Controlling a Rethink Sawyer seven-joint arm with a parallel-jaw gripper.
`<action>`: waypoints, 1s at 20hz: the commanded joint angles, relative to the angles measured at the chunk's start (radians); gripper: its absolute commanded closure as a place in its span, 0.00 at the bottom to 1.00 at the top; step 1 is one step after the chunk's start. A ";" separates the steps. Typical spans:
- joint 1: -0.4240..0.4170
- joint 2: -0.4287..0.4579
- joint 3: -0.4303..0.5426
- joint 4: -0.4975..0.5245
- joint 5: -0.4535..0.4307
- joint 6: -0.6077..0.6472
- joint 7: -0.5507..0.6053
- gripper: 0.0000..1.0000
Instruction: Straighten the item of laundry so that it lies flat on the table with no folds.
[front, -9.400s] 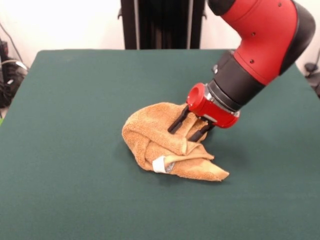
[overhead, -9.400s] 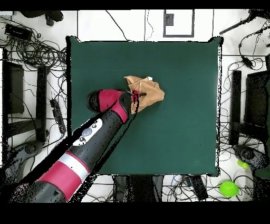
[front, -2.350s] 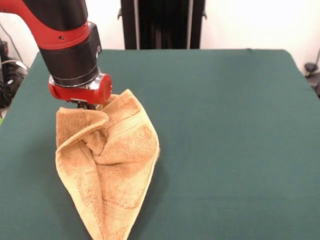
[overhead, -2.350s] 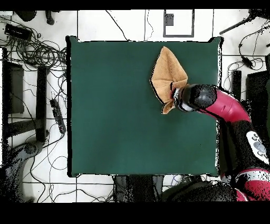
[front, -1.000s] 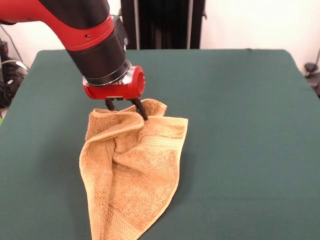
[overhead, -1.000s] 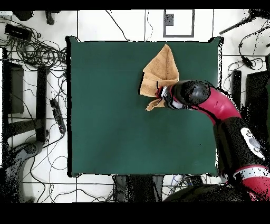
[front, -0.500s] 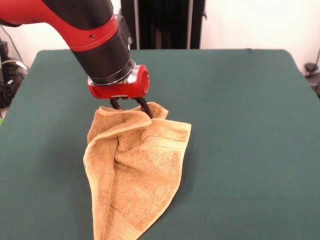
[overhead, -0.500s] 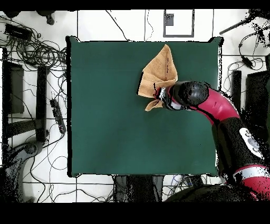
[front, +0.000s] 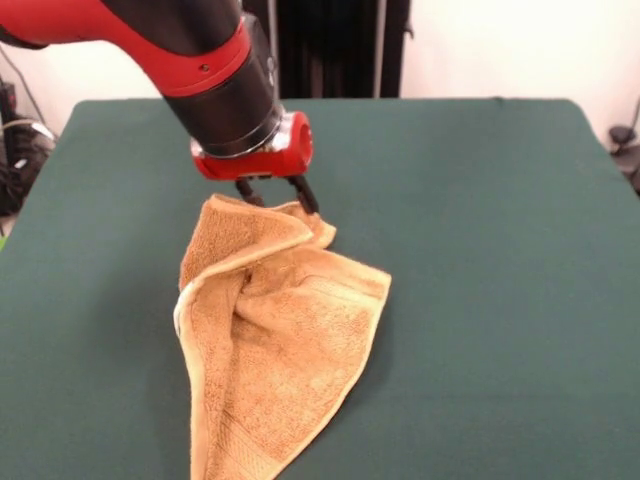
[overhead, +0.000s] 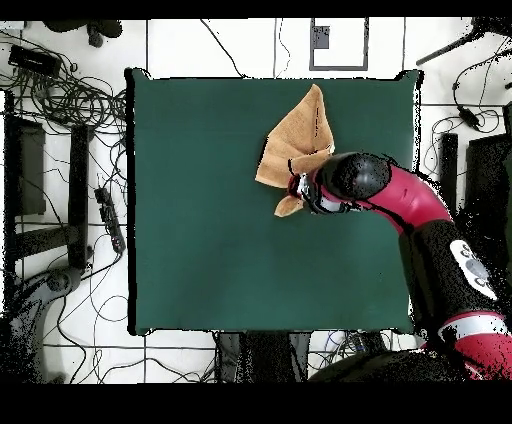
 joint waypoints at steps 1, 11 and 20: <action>0.054 -0.022 0.043 0.028 -0.043 0.195 -0.064 0.00; 0.060 -0.065 0.047 0.050 -0.037 0.250 -0.006 0.00; 0.050 -0.067 0.095 0.082 0.078 0.073 0.076 0.00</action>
